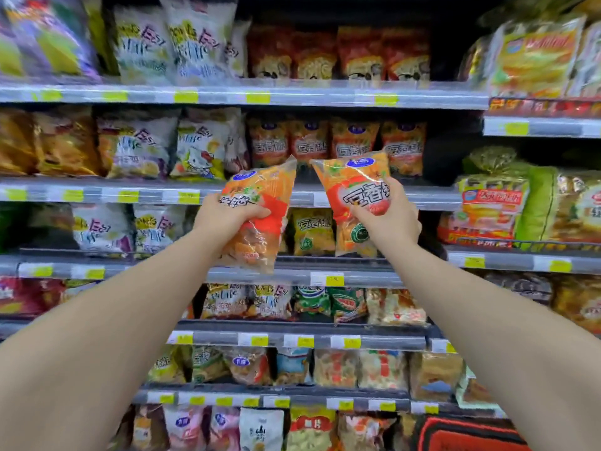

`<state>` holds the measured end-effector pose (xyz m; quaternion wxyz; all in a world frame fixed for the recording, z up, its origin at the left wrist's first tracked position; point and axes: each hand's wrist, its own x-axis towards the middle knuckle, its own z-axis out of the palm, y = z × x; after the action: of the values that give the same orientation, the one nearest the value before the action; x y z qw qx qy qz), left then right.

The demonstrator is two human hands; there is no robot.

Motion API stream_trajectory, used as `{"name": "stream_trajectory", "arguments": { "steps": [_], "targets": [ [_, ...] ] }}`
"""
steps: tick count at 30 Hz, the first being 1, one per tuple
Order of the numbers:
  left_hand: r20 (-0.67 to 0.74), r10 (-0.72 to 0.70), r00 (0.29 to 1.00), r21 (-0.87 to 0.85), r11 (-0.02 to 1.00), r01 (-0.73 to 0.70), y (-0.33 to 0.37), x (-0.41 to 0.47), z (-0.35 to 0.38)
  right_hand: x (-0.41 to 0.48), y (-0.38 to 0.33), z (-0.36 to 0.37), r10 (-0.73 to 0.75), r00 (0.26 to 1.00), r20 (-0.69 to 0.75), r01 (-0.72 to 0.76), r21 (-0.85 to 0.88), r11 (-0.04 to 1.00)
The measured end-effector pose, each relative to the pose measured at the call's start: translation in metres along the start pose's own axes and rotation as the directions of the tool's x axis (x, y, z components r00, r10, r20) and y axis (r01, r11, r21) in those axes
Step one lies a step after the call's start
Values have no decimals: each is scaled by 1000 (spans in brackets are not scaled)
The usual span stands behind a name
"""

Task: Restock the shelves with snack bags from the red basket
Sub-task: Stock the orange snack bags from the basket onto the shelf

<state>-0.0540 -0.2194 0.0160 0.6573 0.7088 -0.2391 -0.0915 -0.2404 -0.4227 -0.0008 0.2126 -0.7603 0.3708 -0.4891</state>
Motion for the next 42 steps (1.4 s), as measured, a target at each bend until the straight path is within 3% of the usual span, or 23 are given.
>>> {"name": "stream_trajectory", "arguments": {
  "steps": [4, 16, 21, 27, 37, 42],
  "targets": [
    [30, -5, 1000, -58, 998, 7, 8, 40, 2, 35, -20, 25, -10, 999, -39, 9, -35, 999],
    [377, -161, 912, 195, 977, 92, 40, 182, 16, 177, -49, 140, -94, 995, -38, 91, -71, 993],
    [359, -173, 917, 281, 957, 71, 39, 222, 14, 220, -55, 195, -87, 994, 64, 89, -28, 996],
    [401, -178, 898, 326, 945, 41, 36, 243, 17, 251, -61, 249, -12, 1000, 19, 12, -1, 1000],
    [471, -211, 857, 323, 945, 55, 21, 257, 9, 273, -49, 276, 55, 994, 99, -14, -376, 927],
    [517, -198, 833, 267, 962, 62, 22, 254, 10, 255, -52, 254, 10, 995, 104, 35, -421, 906]
  ]
}}
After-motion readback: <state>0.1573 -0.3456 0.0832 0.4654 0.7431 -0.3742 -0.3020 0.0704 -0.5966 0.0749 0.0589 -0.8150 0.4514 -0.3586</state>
